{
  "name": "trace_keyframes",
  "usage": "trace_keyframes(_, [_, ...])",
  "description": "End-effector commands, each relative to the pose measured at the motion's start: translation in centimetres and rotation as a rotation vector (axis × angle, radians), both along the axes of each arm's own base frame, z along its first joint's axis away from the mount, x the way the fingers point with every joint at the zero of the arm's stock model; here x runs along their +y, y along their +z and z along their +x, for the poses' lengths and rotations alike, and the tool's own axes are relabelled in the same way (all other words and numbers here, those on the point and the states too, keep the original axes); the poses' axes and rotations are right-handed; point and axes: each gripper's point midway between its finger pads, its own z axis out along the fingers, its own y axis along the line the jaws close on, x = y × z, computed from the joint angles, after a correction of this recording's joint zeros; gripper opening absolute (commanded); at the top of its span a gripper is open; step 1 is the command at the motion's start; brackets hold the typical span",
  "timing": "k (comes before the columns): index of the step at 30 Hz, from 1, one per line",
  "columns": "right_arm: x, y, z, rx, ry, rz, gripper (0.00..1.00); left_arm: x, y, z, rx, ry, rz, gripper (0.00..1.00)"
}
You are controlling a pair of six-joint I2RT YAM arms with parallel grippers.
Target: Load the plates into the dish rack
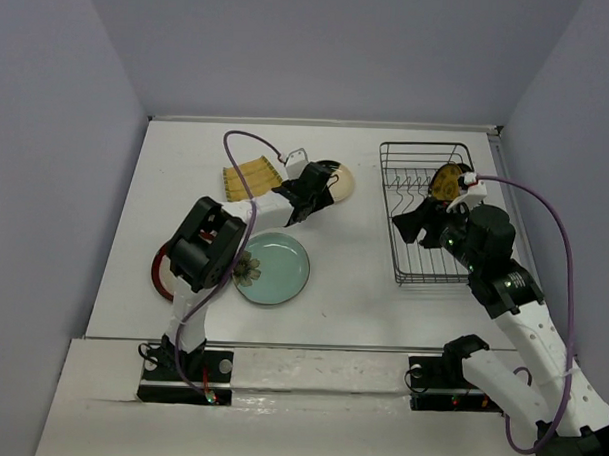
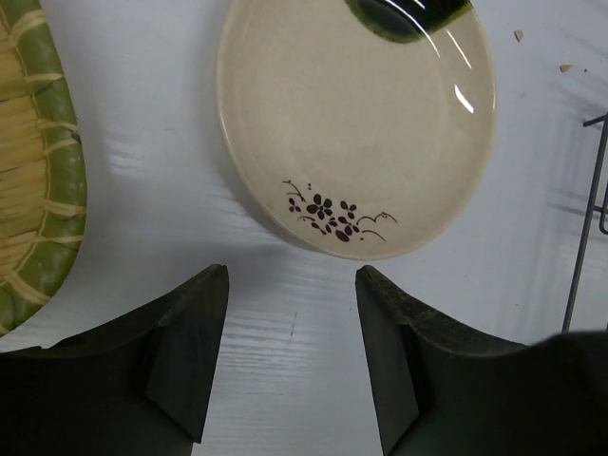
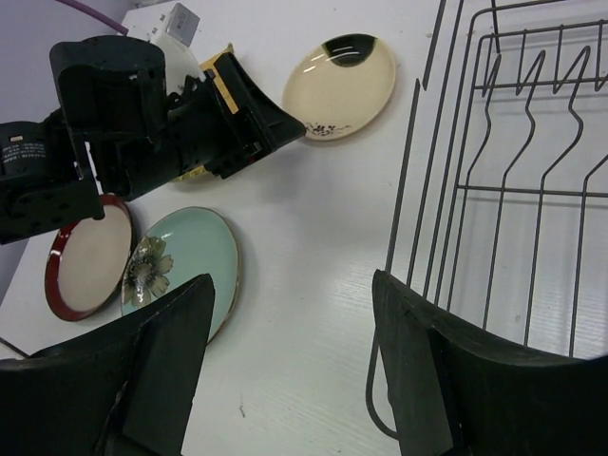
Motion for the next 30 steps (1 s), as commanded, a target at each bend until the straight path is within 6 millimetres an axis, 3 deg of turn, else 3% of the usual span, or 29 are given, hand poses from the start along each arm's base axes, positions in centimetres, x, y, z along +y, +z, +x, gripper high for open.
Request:
trace_keyframes(1, [0.5,1.4,-0.5,-0.042,0.043,0.001,0.73,-0.1,1.7,2.2,-0.065,0.087,-0.014,0.65])
trace_keyframes(5, [0.7,1.2,-0.8,-0.03,0.063,-0.001,0.73,-0.7,1.7,3.2,-0.07,0.095,-0.009,0.64])
trace_keyframes(9, [0.5,1.4,-0.8,-0.035,0.056,-0.015,0.73,-0.9,0.1,3.9,-0.052,0.097,0.02,0.61])
trace_keyframes(13, [0.6,1.4,-0.7,-0.029,0.059,-0.014,0.73,-1.1,-0.8,4.4,-0.046,0.077,0.04,0.46])
trace_keyframes(20, [0.8,1.3,-0.5,-0.015,0.063,-0.018,0.72,0.1,-1.9,4.7,-0.052,0.085,0.116,0.37])
trace_keyframes(23, [0.9,1.5,-0.6,-0.008,0.07,-0.01,0.72,1.0,-2.0,4.9,-0.067,0.09,0.17,0.29])
trace_keyframes(28, [0.9,1.6,-0.6,-0.006,0.071,-0.015,0.72,1.7,-1.6,5.0,-0.091,0.05,0.219,0.06])
trace_keyframes(30, [0.9,1.6,-0.6,-0.003,0.075,-0.023,0.72,1.8,-0.8,5.0,-0.115,0.015,0.24,0.06])
